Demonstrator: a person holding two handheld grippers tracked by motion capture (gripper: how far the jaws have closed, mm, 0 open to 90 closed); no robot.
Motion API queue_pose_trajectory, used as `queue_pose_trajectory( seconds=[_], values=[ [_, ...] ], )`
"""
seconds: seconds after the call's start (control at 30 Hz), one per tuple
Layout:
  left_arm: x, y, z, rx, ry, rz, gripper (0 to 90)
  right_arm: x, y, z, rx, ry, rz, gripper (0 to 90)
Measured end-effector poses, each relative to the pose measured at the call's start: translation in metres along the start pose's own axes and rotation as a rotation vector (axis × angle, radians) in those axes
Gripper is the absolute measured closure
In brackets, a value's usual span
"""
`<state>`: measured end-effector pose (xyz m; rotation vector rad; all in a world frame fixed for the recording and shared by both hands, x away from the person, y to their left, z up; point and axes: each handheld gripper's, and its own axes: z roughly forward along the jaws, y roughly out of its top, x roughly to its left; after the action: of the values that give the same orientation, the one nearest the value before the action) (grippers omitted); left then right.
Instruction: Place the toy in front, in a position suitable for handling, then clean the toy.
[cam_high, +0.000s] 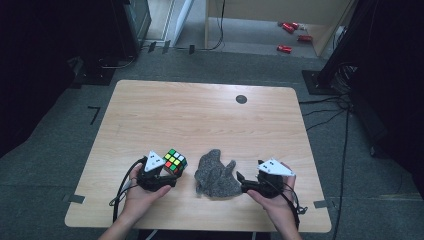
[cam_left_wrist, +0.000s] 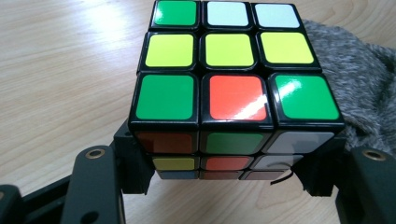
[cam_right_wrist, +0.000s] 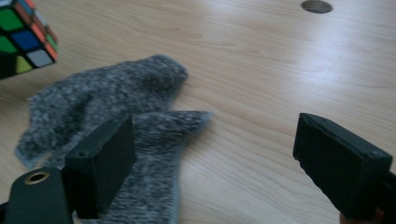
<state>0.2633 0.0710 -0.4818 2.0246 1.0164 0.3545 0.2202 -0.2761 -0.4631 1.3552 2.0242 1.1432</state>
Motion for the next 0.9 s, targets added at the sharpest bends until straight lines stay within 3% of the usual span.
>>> queue_pose_trajectory(
  seconds=[0.2, 0.27, 0.5, 0.6, 0.73, 0.77, 0.8, 0.83, 0.87, 0.9],
  values=[
    [-0.007, -0.003, 0.004, 0.015, -0.009, 0.030, 35.0, 0.023, -0.002, 0.013, -0.001, 0.075, -0.008, 13.7],
    [-0.008, -0.004, 0.005, 0.016, -0.016, 0.033, 35.0, 0.037, -0.004, 0.019, 0.006, 0.119, -0.021, 13.8],
    [-0.007, -0.005, 0.006, 0.018, -0.015, 0.033, 35.0, 0.063, -0.004, 0.037, 0.023, 0.105, -0.079, 19.7],
    [-0.006, -0.006, 0.007, 0.020, -0.015, 0.029, 35.0, 0.067, -0.006, 0.047, 0.042, 0.072, -0.115, 20.7],
    [-0.007, -0.008, 0.007, 0.025, -0.018, 0.033, 35.0, 0.066, -0.014, 0.058, 0.068, 0.060, -0.102, 25.4],
    [-0.008, -0.009, 0.008, 0.027, -0.021, 0.040, 35.0, 0.066, -0.020, 0.063, 0.075, 0.051, -0.111, 32.0],
    [-0.008, -0.009, 0.008, 0.027, -0.021, 0.040, 35.0, 0.066, -0.020, 0.063, 0.075, 0.051, -0.111, 32.0],
    [-0.009, -0.008, 0.009, 0.026, -0.022, 0.038, 35.0, 0.068, -0.024, 0.066, 0.084, 0.046, -0.121, 42.3],
    [-0.009, -0.008, 0.009, 0.026, -0.022, 0.038, 35.0, 0.068, -0.024, 0.066, 0.084, 0.046, -0.121, 42.3],
    [-0.010, -0.008, 0.009, 0.025, -0.026, 0.046, 35.0, 0.067, -0.025, 0.067, 0.087, 0.049, -0.118, 50.1]
  ],
)
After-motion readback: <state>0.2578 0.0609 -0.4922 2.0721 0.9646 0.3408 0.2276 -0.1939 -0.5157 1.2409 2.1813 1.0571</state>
